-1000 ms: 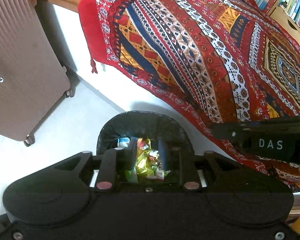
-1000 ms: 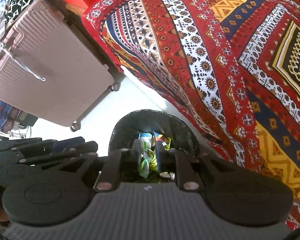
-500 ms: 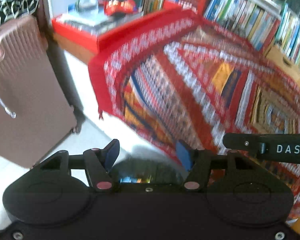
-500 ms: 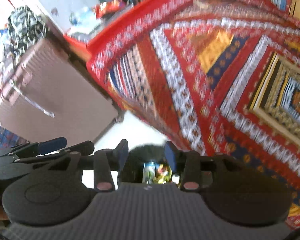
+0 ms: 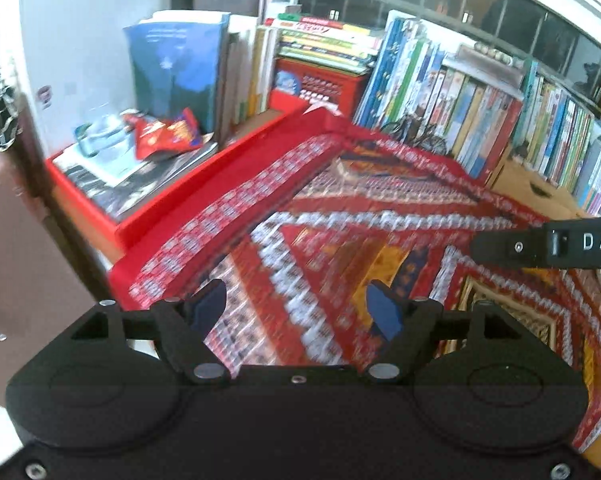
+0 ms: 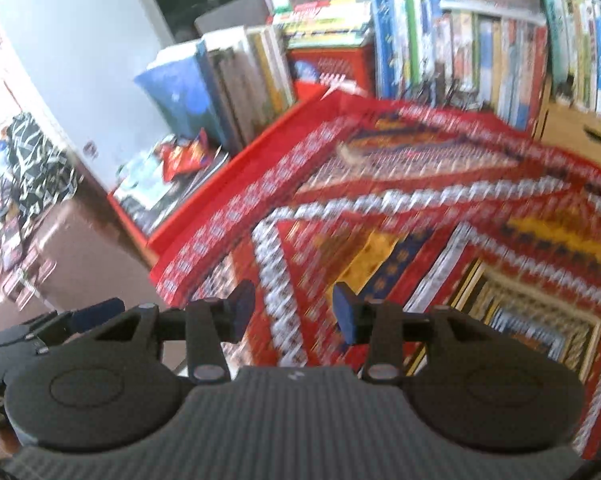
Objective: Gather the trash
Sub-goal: 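Move both open tools back over the table toward the last items, then grasp a red stick with the left tool while the right grasps a clear heart-print wrapper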
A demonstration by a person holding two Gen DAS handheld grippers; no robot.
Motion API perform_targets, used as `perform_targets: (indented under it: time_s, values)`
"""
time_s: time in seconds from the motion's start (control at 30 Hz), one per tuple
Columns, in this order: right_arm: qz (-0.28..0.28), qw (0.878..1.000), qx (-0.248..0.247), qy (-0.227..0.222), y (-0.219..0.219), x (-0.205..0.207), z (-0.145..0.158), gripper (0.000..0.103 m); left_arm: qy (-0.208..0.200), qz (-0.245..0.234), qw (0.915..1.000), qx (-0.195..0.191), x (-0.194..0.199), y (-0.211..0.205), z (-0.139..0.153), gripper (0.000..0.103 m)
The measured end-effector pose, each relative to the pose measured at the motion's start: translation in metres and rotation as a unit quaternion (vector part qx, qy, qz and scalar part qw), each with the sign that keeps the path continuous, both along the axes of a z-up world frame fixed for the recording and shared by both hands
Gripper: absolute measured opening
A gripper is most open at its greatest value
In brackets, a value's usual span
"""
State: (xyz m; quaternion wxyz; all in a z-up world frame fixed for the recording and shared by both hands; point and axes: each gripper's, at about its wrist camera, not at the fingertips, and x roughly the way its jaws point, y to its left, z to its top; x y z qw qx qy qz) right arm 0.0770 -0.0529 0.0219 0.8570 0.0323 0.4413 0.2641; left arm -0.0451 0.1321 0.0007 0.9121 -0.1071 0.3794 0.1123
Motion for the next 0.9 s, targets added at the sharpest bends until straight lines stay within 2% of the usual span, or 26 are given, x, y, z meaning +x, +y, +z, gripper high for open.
perform_targets:
  time_s: [0.13, 0.23, 0.33, 0.4, 0.5, 0.7, 0.9]
  values:
    - [-0.004, 1.000, 0.004, -0.015, -0.016, 0.038, 0.012, 0.060, -0.018, 0.011, 0.9994, -0.028, 0.037, -0.010, 0.006, 0.073]
    - [-0.005, 1.000, 0.010, -0.028, -0.027, 0.071, 0.017, 0.061, -0.025, 0.019, 0.9987, -0.041, 0.072, -0.017, 0.006, 0.066]
    - [0.000, 0.999, 0.009, -0.040, -0.036, 0.106, 0.020, 0.061, -0.024, 0.020, 0.9981, -0.053, 0.108, -0.026, -0.002, 0.052]
    - [0.006, 0.999, 0.006, -0.047, -0.040, 0.129, 0.020, 0.062, -0.020, 0.020, 0.9978, -0.059, 0.129, -0.033, -0.010, 0.038]
    - [0.018, 0.999, -0.004, -0.050, -0.042, 0.161, 0.014, 0.063, -0.007, 0.021, 0.9974, -0.069, 0.159, -0.039, -0.030, 0.030]
    - [0.069, 0.997, -0.025, -0.033, -0.029, 0.218, -0.017, 0.063, 0.036, 0.031, 0.9960, -0.076, 0.215, -0.050, -0.083, 0.026]
    - [0.130, 0.991, -0.042, -0.001, -0.001, 0.268, -0.056, 0.066, 0.090, 0.077, 0.9901, -0.076, 0.254, -0.049, -0.134, 0.025]
